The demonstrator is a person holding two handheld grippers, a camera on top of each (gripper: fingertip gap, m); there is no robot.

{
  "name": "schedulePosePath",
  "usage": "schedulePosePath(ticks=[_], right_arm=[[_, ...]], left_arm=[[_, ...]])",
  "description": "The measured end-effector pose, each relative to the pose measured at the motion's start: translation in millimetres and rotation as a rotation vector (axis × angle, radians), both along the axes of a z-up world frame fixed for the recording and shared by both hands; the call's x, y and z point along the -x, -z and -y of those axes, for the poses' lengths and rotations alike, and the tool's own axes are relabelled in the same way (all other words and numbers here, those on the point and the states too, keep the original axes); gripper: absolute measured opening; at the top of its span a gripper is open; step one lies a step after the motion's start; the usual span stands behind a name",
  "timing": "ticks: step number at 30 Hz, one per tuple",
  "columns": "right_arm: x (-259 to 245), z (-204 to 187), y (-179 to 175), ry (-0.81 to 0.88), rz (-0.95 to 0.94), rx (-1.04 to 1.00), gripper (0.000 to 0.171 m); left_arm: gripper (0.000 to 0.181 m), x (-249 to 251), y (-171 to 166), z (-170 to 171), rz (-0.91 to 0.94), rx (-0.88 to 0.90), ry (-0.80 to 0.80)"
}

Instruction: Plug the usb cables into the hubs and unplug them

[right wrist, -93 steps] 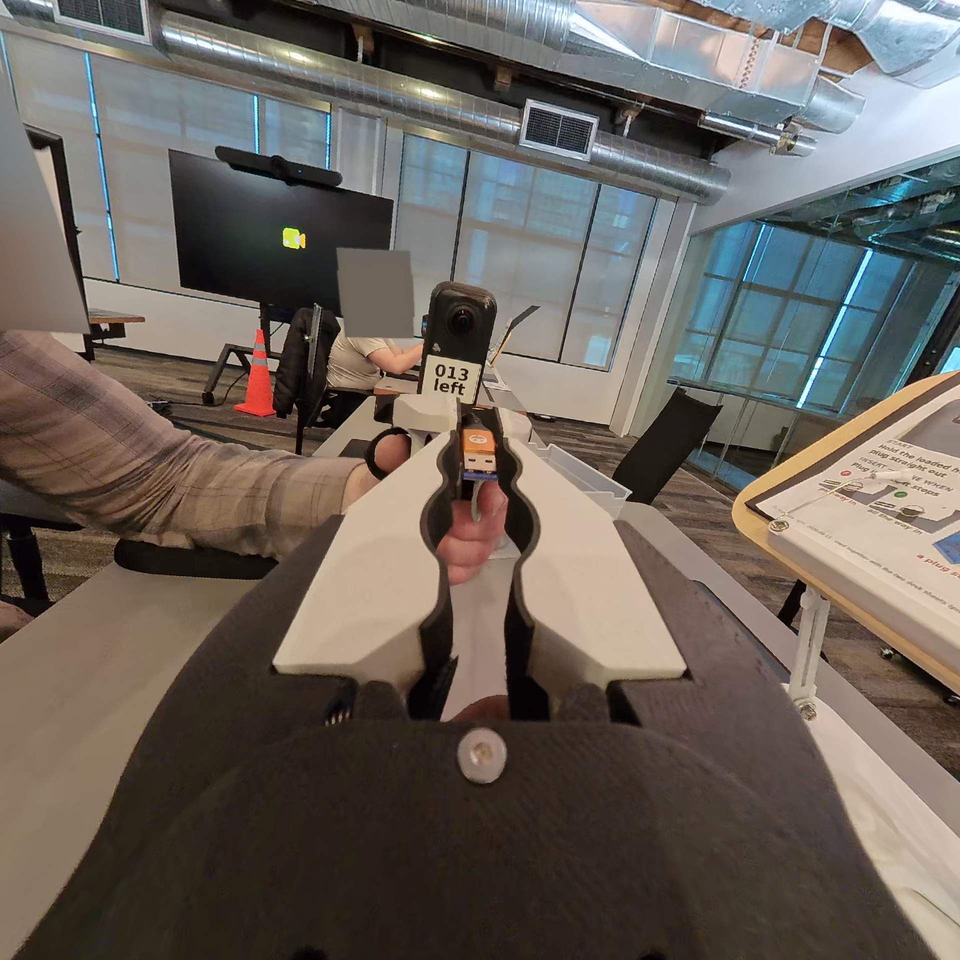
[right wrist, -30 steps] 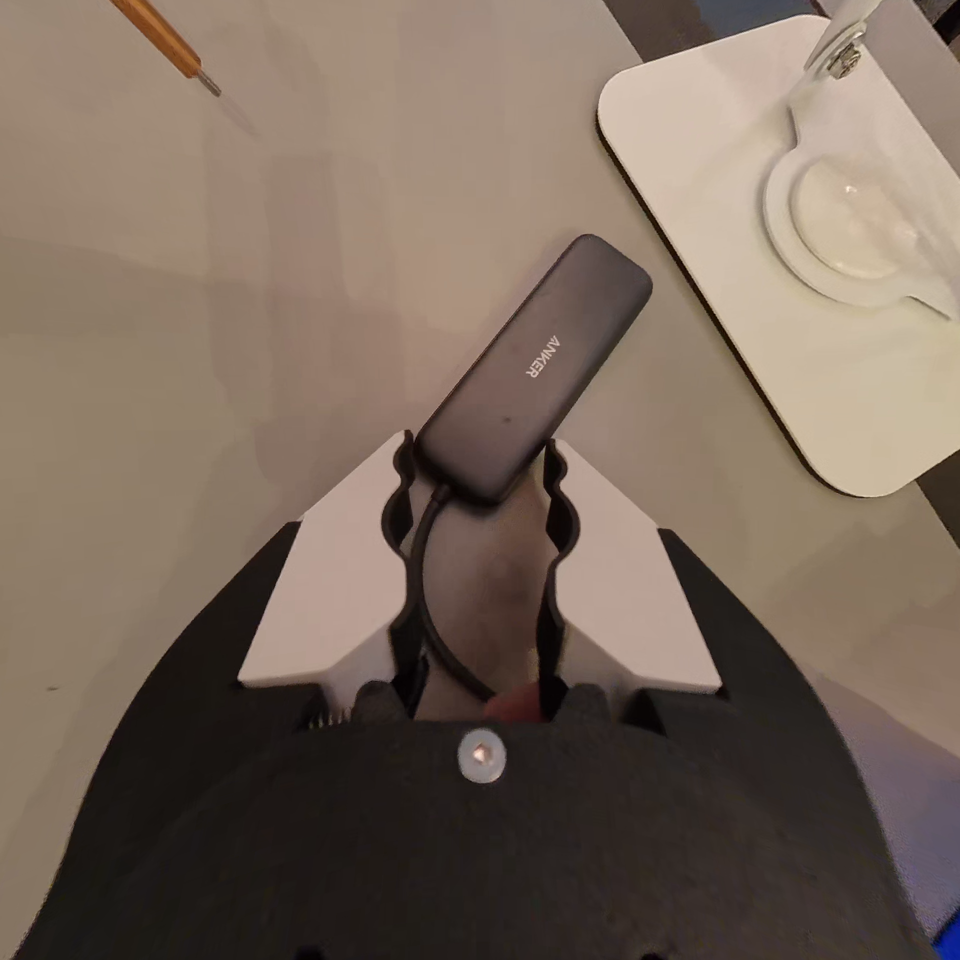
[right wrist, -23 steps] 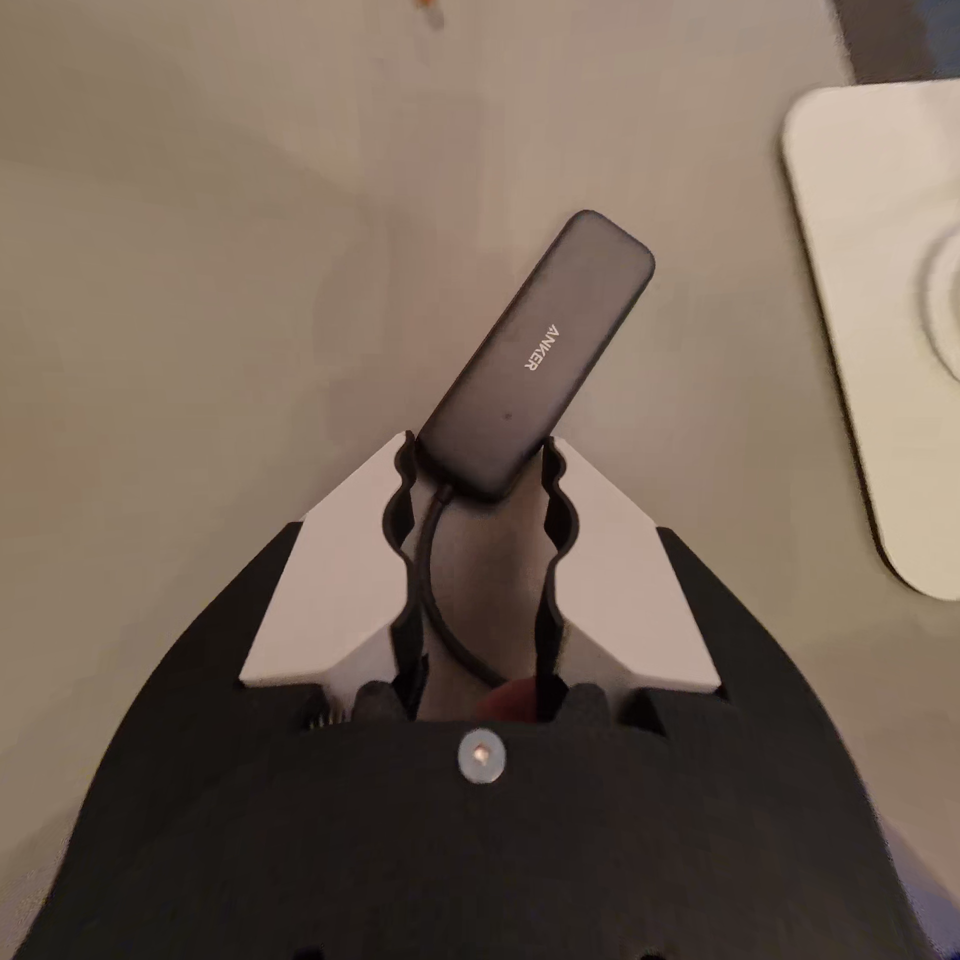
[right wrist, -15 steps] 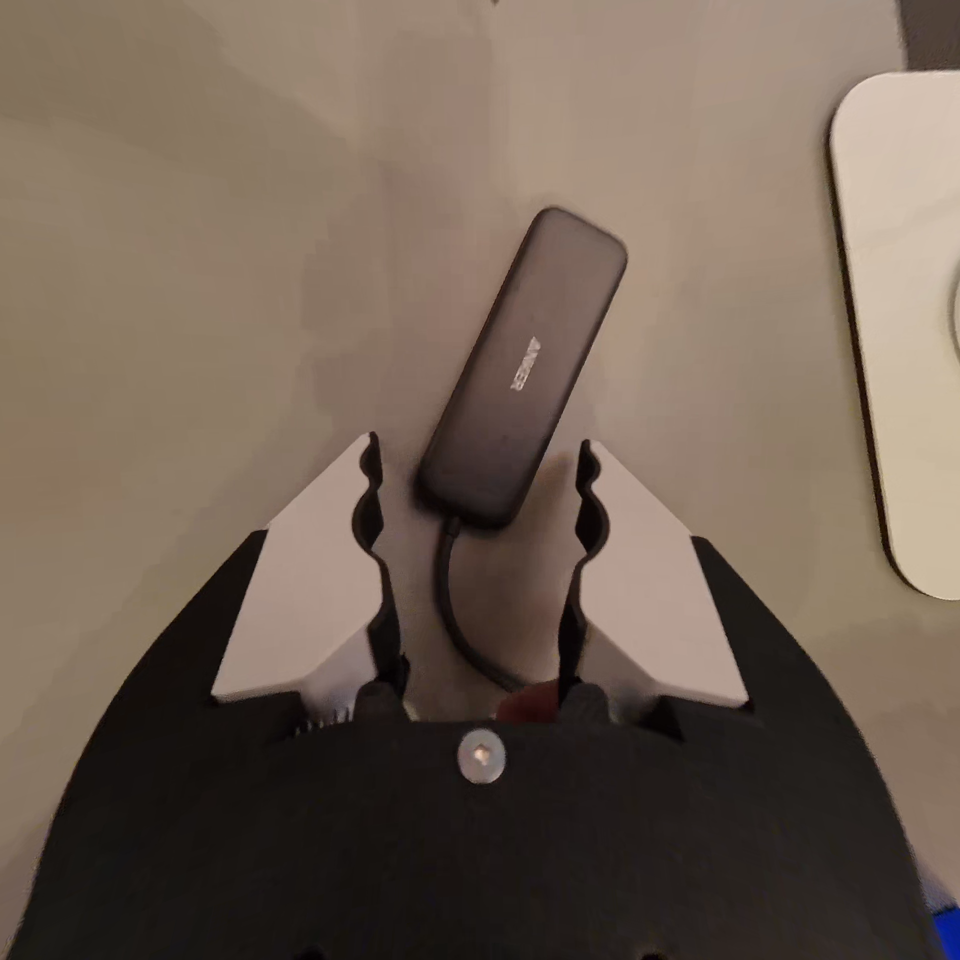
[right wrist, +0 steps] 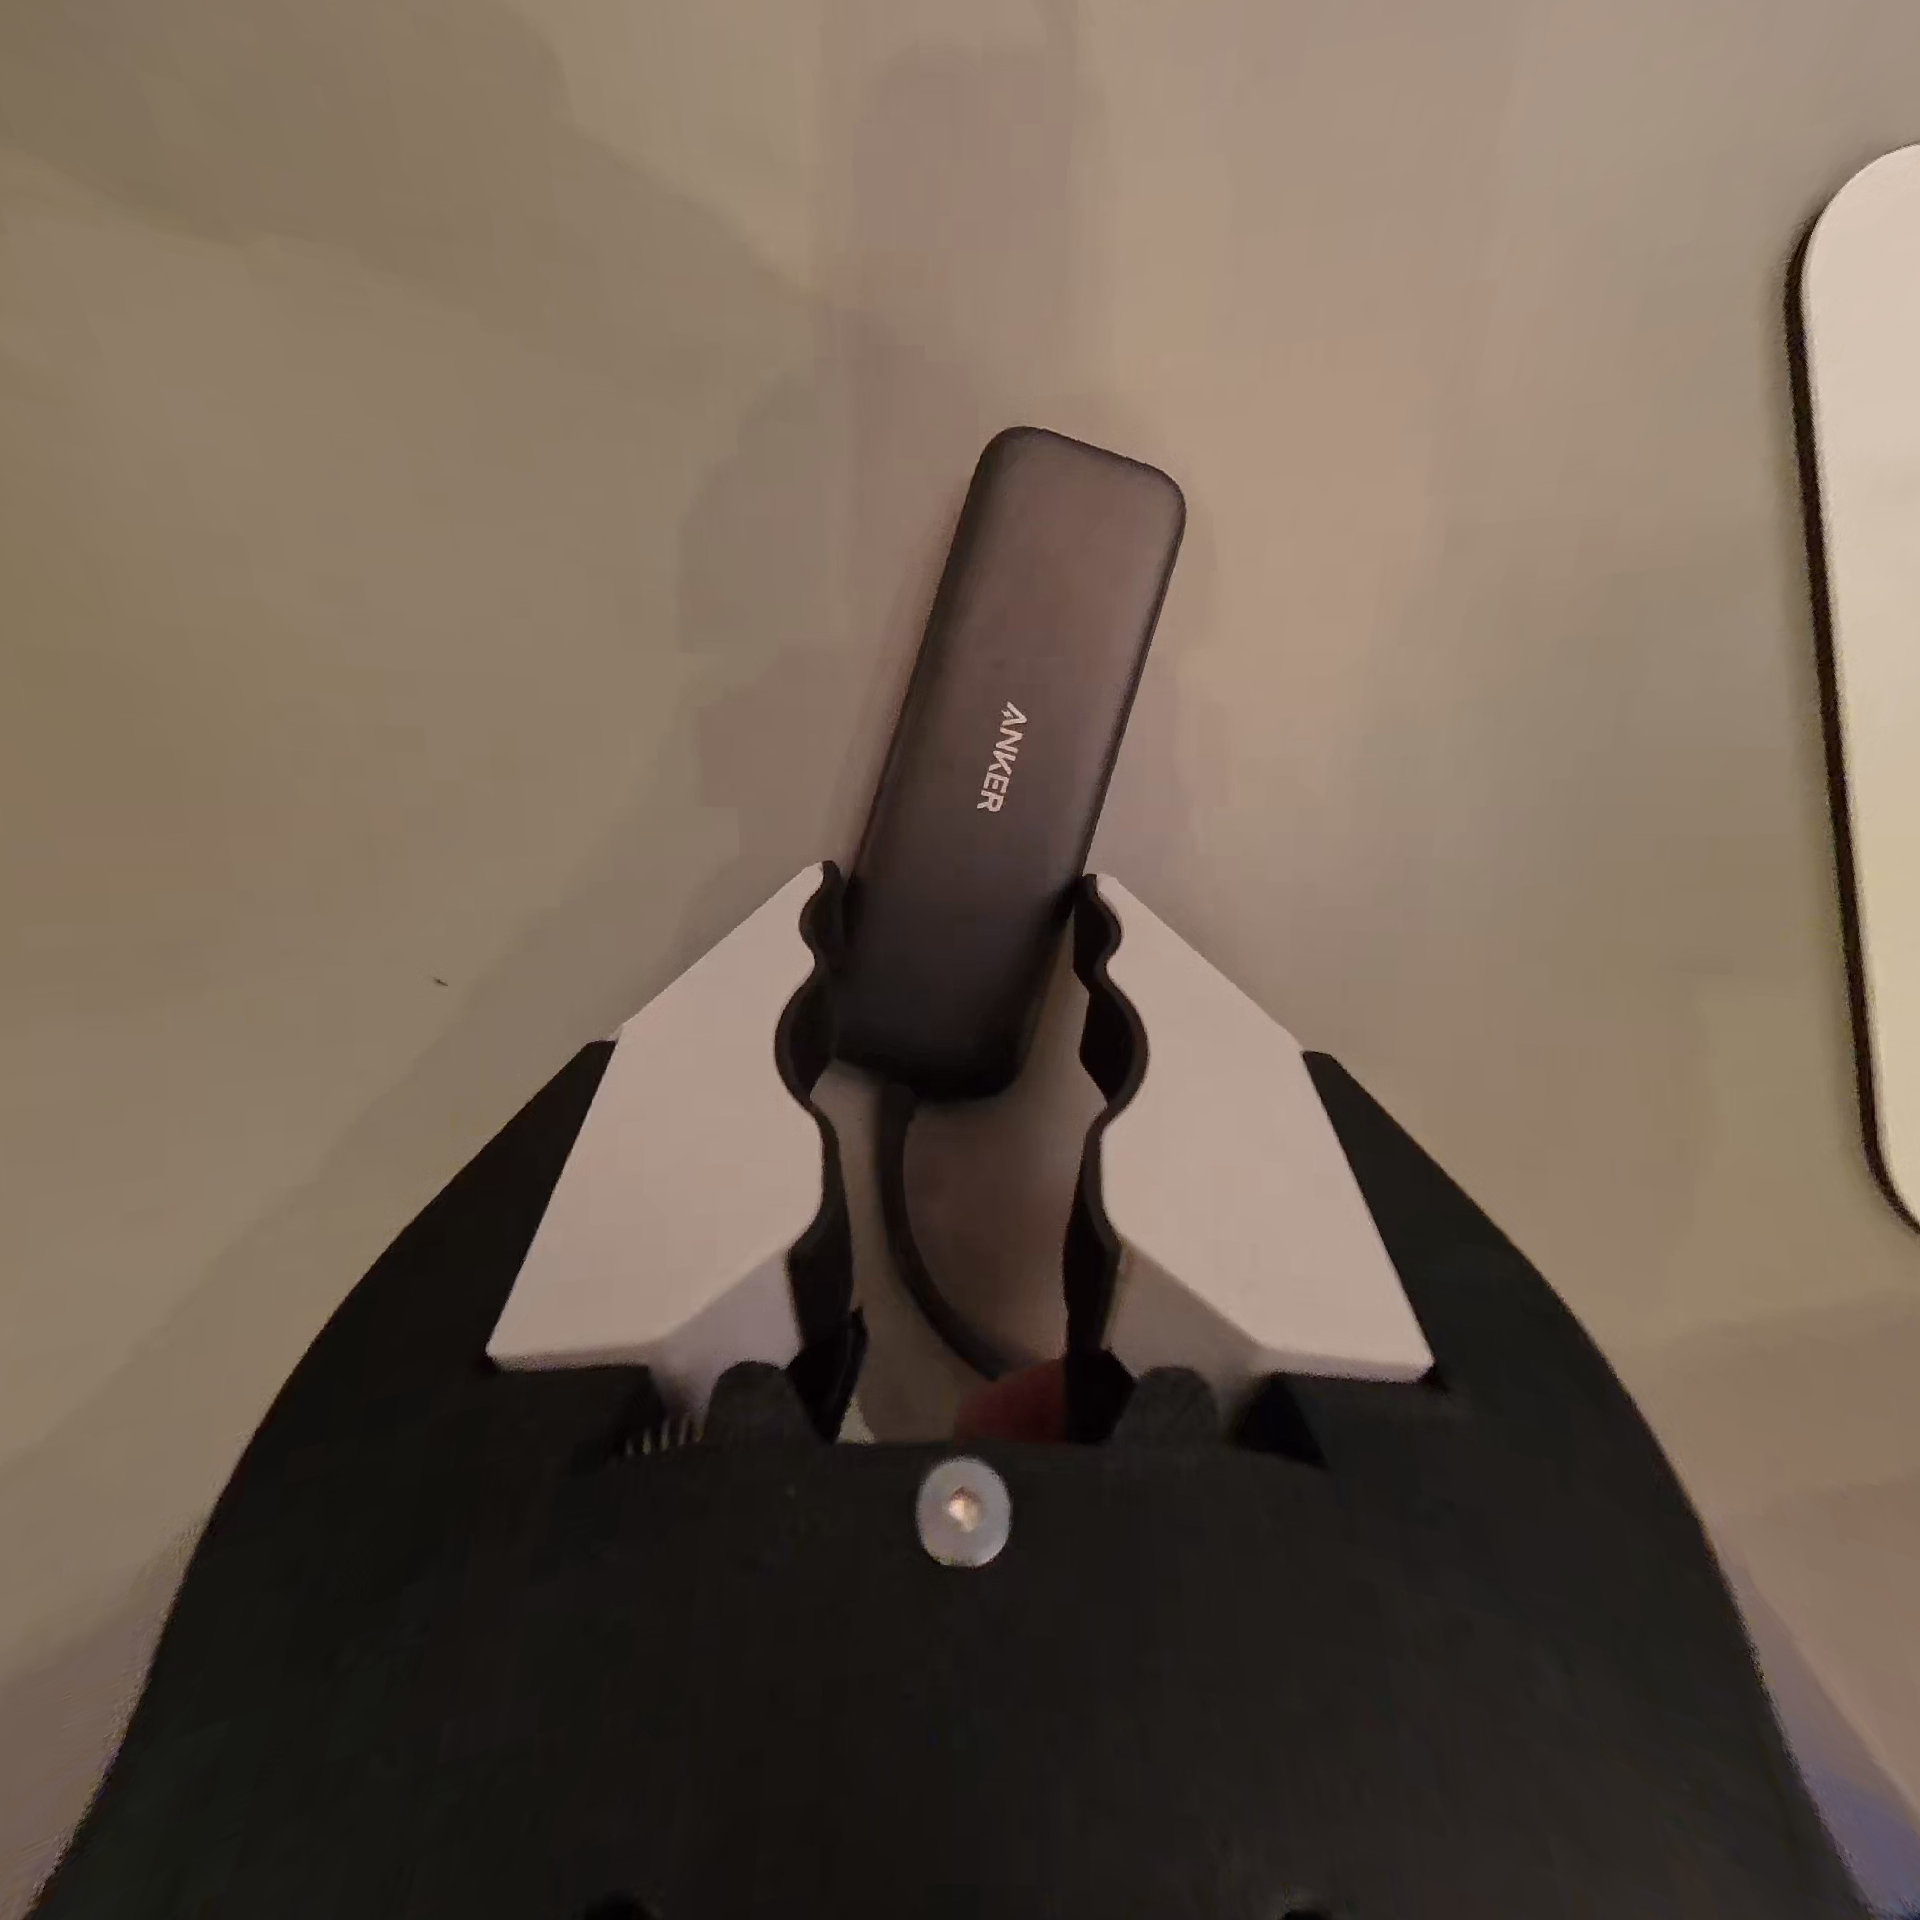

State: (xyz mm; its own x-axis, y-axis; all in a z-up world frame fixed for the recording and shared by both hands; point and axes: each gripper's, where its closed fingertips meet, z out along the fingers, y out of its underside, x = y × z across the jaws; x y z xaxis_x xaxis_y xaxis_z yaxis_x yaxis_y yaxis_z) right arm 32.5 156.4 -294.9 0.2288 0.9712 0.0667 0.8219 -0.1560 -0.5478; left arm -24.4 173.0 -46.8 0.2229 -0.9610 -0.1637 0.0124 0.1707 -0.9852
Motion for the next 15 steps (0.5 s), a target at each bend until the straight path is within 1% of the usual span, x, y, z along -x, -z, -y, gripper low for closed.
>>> schedulePosePath(ticks=[1,3,4,5,7,12,15], right_arm=[[-1.4,-0.6,-0.5,-0.004,0.012,-0.017,0.043],[-5.4,-0.9,-1.6,-0.017,0.053,-0.051,0.054],[-7.0,0.0,-1.9,-0.027,0.069,-0.059,0.055],[-8.1,-0.2,-1.9,-0.026,0.073,-0.061,0.052],[-7.7,-0.8,-1.3,-0.015,0.057,-0.045,0.042],[-9.4,-4.6,-1.9,-0.016,0.037,-0.049,0.041],[-6.6,-4.7,-6.6,-0.020,-0.009,-0.040,0.040]], left_arm=[[0.015,0.1,0.1,0.0,0.000,0.000,0.001],[0.015,0.5,0.4,-0.5,-0.001,0.001,0.000],[0.015,0.4,0.6,-0.6,0.000,0.002,0.001],[0.015,0.4,1.1,-0.8,-0.001,0.003,0.000],[0.015,-0.3,1.9,-0.7,-0.002,0.004,0.002],[0.015,-2.6,5.1,-0.3,-0.012,0.004,0.005],[0.015,-2.8,6.1,-0.9,-0.011,0.007,0.006]])
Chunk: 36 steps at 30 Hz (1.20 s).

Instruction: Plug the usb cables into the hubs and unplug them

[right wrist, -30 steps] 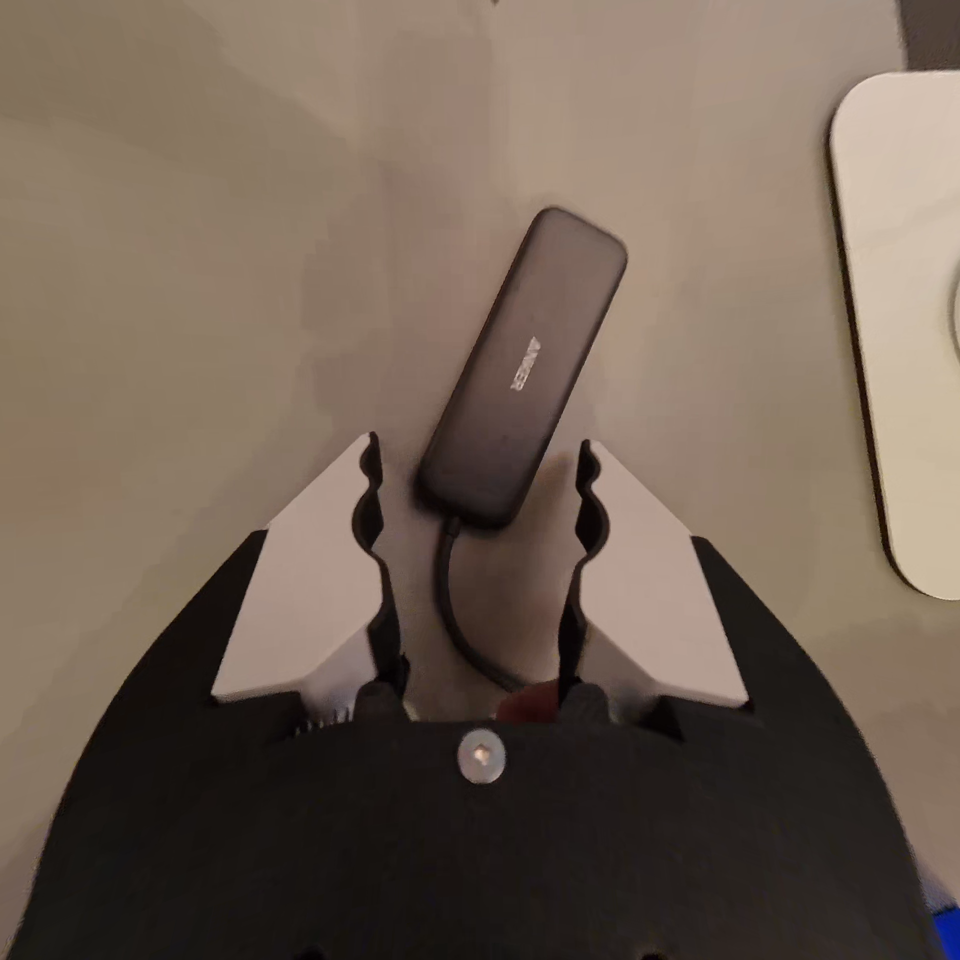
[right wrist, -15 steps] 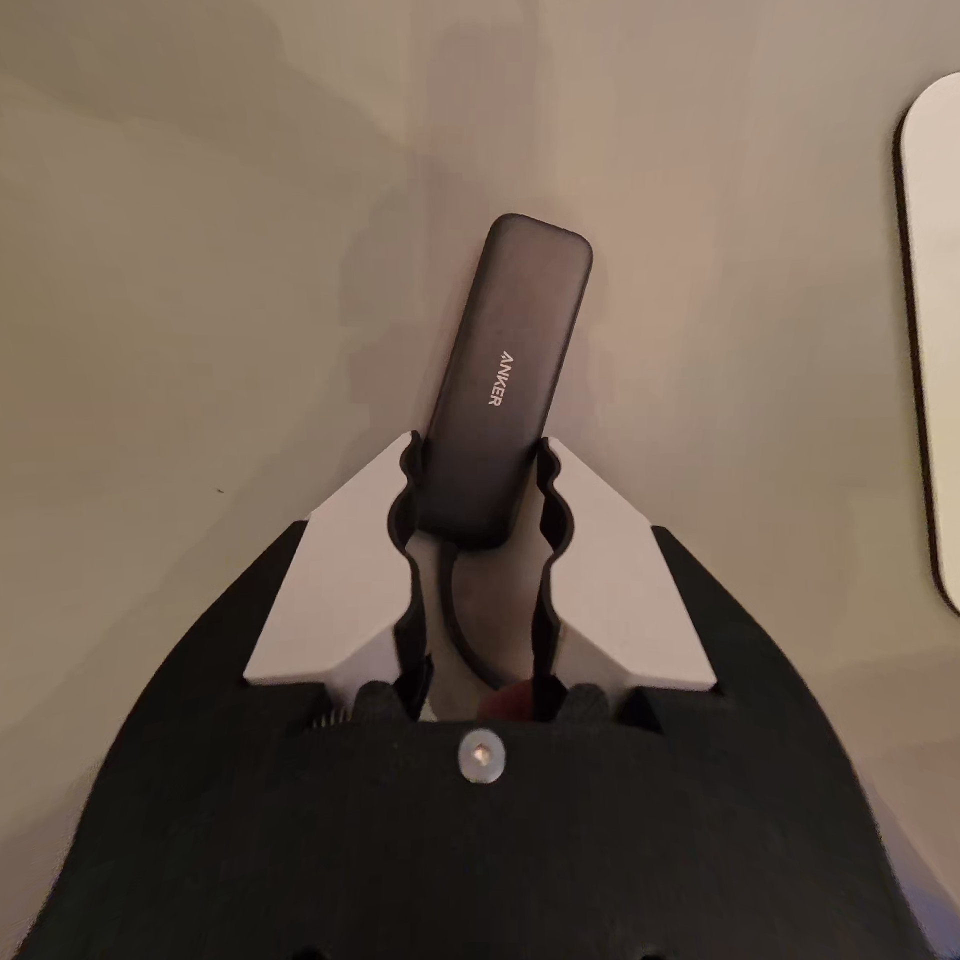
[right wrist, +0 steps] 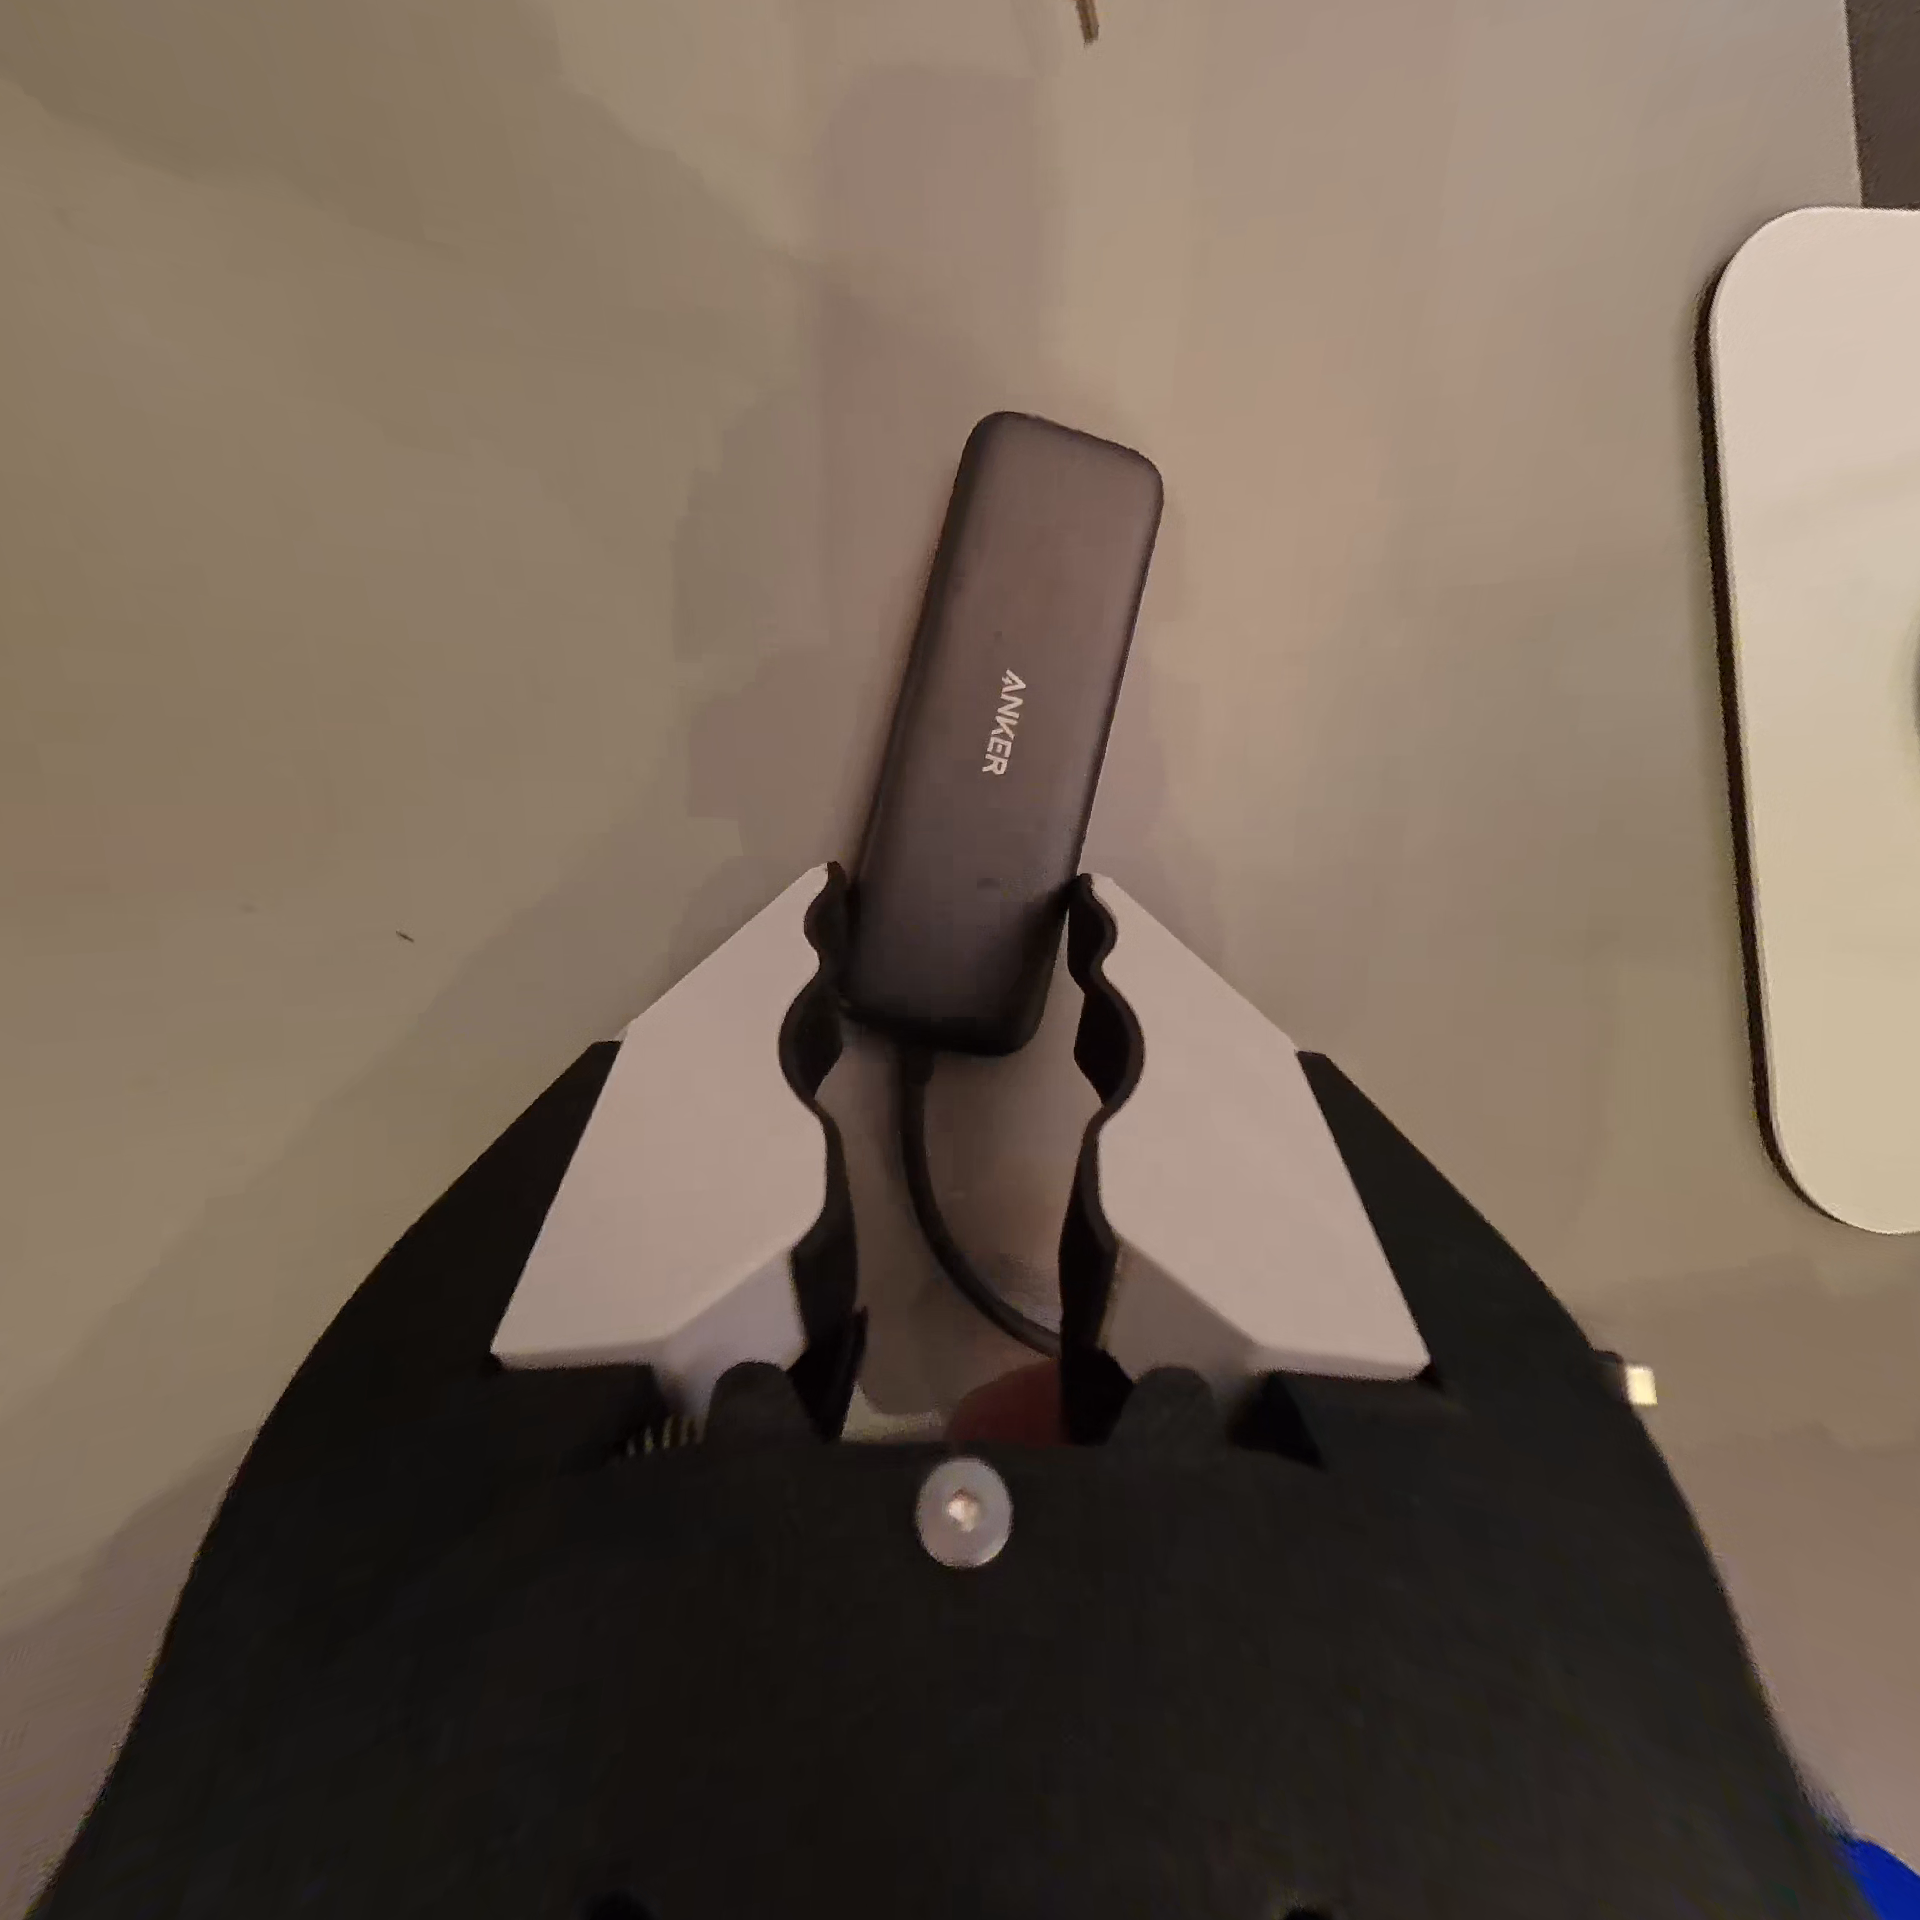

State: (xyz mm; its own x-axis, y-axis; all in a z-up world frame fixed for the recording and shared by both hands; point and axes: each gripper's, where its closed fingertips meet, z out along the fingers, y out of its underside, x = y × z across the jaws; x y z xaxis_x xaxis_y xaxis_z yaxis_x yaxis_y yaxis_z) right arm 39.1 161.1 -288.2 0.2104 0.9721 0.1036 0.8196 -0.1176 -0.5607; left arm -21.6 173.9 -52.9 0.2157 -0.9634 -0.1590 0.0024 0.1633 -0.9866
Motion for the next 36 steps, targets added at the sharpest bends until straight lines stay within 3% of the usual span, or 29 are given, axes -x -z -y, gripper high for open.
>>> schedulePosePath(ticks=[5,6,11,13,31,36], right_arm=[[-0.7,0.2,-0.5,-0.015,-0.021,-0.016,0.040],[-4.4,0.4,2.9,-0.012,0.010,-0.012,0.050],[-9.3,5.3,7.5,0.013,0.007,0.067,0.059],[-7.2,1.4,7.2,0.031,-0.022,0.067,0.041],[-3.1,-4.8,-27.3,0.058,-0.093,0.011,0.040],[-4.1,-4.2,-21.1,0.049,-0.074,0.012,0.040]], left_arm=[[0.015,-0.5,2.0,-0.8,-0.003,0.003,0.000],[0.015,-0.6,2.2,-0.7,-0.004,0.003,0.001],[0.015,0.9,0.8,-0.8,-0.001,0.001,0.000],[0.015,1.4,0.6,-1.0,0.001,0.002,-0.001],[0.015,-5.9,16.4,-5.4,-0.050,0.002,-0.014],[0.015,-8.1,20.4,-5.4,-0.065,0.002,-0.013]])
